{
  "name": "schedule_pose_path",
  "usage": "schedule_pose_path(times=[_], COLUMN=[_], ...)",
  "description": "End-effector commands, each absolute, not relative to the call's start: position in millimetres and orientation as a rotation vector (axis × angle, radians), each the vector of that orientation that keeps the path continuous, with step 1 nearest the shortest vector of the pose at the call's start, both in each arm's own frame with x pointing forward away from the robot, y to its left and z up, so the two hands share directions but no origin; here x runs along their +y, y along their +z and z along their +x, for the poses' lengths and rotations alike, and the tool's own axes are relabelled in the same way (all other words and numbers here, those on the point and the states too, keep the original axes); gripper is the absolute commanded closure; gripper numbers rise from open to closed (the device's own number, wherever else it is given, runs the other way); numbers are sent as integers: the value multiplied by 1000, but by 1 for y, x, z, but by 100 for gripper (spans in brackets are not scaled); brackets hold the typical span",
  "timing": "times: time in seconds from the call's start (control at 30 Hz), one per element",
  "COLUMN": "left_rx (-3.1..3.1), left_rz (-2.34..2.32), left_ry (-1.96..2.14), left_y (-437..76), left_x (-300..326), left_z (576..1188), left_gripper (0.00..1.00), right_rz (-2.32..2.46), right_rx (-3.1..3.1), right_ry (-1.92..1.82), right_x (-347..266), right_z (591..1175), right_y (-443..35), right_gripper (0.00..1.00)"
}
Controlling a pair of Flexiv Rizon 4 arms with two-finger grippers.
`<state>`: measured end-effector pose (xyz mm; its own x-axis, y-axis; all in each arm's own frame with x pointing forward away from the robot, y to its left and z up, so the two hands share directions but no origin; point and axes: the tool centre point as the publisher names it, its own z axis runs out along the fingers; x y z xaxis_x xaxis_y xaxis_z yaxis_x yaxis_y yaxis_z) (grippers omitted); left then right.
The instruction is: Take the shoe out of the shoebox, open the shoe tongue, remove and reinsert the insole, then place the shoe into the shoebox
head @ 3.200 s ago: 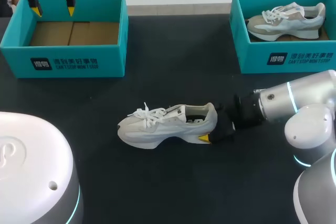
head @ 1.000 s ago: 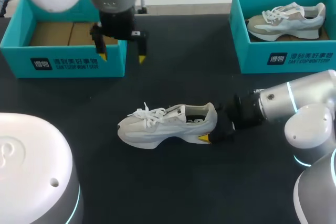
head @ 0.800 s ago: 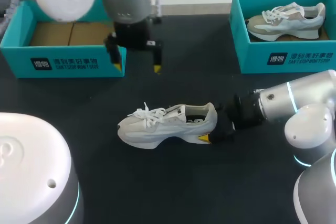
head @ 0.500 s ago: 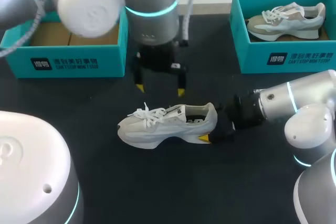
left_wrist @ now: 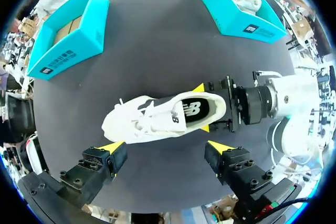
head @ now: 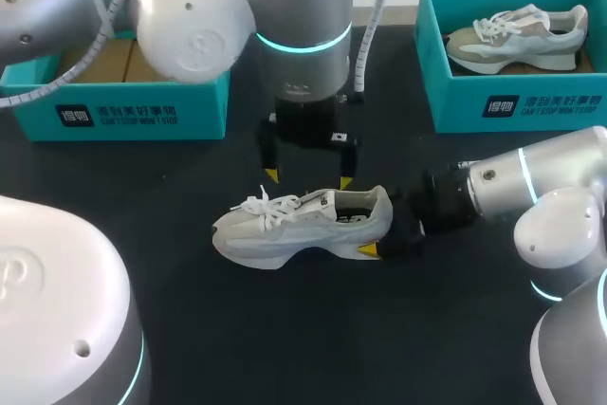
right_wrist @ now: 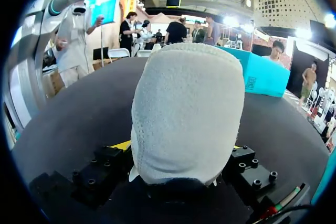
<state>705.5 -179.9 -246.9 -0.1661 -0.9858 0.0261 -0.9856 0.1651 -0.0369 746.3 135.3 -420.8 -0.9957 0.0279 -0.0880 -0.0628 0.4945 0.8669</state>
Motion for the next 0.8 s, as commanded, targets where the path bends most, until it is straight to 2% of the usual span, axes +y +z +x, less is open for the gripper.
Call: schedule_pose_path(times=[0.03,0.8], left_rx=[2364,2279], left_rz=[-2019,-1972], left_ry=[-53,144], left_y=[-256,-341], left_x=[-181,-197], left_z=[711,729], left_gripper=[0,0], right_rz=[-29,-29], right_rx=[2640,2640], right_ry=[1526,1526], right_x=[140,140], right_z=[750,750], right_y=[-426,-426], right_gripper=[100,100])
